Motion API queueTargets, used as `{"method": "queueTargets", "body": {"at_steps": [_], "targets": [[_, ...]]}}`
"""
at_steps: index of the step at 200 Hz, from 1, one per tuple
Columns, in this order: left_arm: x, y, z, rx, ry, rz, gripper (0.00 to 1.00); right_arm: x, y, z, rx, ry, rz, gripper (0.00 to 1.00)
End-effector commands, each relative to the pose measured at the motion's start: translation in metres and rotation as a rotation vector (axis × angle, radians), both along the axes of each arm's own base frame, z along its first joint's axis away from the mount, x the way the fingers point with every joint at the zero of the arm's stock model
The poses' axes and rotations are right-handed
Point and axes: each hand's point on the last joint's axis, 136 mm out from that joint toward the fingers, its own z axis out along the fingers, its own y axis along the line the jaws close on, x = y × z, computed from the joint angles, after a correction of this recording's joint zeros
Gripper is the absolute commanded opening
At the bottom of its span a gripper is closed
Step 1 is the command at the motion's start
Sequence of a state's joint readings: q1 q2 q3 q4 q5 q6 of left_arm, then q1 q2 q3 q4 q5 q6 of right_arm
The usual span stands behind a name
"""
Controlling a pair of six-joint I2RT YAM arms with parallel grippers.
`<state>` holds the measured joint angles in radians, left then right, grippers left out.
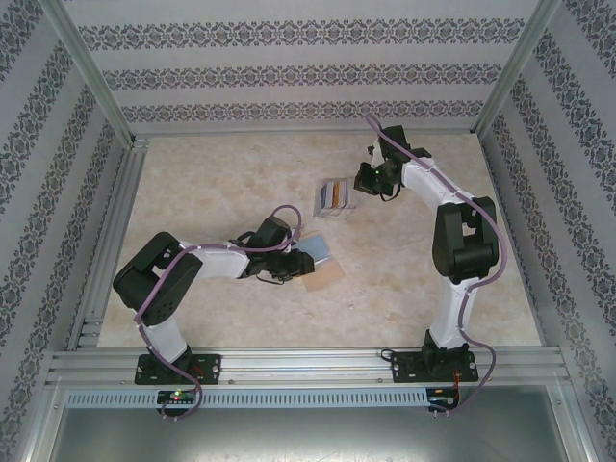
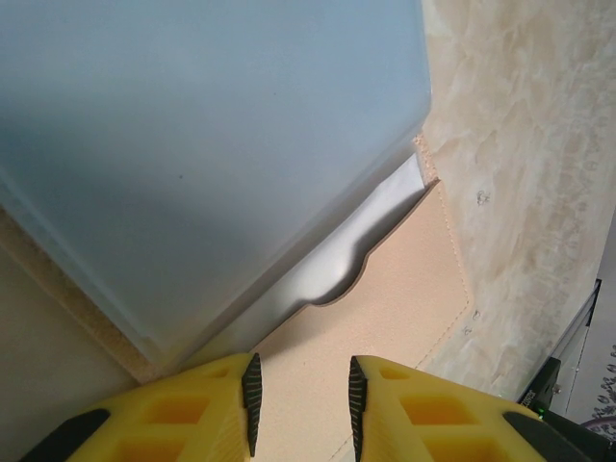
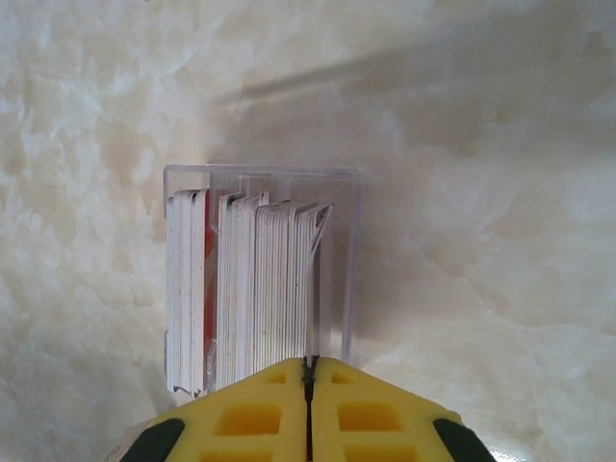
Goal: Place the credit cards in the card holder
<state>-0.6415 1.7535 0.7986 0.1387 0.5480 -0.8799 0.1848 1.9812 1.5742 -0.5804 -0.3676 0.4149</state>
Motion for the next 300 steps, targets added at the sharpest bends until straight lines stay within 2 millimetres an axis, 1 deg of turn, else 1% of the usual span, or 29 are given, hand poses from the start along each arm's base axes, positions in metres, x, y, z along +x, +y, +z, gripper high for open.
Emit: {"method": "queueTargets", "body": {"at_steps": [1,16,47,84,110,141,180,218,240,256,276,300], "targets": [[-0.0012,-0.0006,-0.0072,0.01,0.005,-0.001,0.33,-0.0019,0.0041,0.0179,0.056,-0.034,0.016,0.13],[-0.0012,-0.0008,-0.0071,0.008,0.004,-0.001,0.33,-0.0016,0.0054,0.0158,0.068,-0.031,0.017,0.15],[-0.0014,-0.0009,-0.0078,0.007,0.004,-0.002,0.33,-0.0017,0.0053,0.0141,0.079,-0.027,0.014,0.15],[-0.0009,-0.0015,-0.0084,0.008,0.006,-0.003,0.33,-0.0005,0.0059,0.0195,0.092,-0.048,0.011,0.17],[-0.0007,-0.0039,-0.0084,0.0,0.01,-0.008,0.33,0.0015,0.0071,0.0192,0.104,-0.044,0.011,0.16],[-0.0006,-0.0026,-0.0067,0.004,0.005,-0.007,0.33,0.0014,0.0064,0.0195,0.108,-0.047,0.007,0.2],[-0.0011,-0.0029,-0.0059,0.005,0.006,-0.012,0.33,0.0018,0.0063,0.0175,0.113,-0.044,0.0,0.21],[-0.0009,-0.0032,-0.0051,0.004,0.005,-0.011,0.33,0.003,0.0057,0.0212,0.118,-0.051,-0.004,0.14],[-0.0011,-0.0031,-0.005,0.004,0.006,-0.014,0.33,0.0033,0.0058,0.0227,0.123,-0.055,-0.005,0.14],[-0.0013,-0.0033,-0.0057,0.006,0.005,-0.014,0.33,0.0032,0.0063,0.0234,0.124,-0.056,-0.004,0.17],[-0.0016,-0.0037,-0.0067,0.007,0.009,-0.015,0.33,0.0026,0.0059,0.0232,0.125,-0.055,-0.005,0.17],[-0.0021,-0.0026,-0.008,0.011,0.011,-0.014,0.33,0.0026,0.0051,0.0224,0.126,-0.054,-0.006,0.13]]}}
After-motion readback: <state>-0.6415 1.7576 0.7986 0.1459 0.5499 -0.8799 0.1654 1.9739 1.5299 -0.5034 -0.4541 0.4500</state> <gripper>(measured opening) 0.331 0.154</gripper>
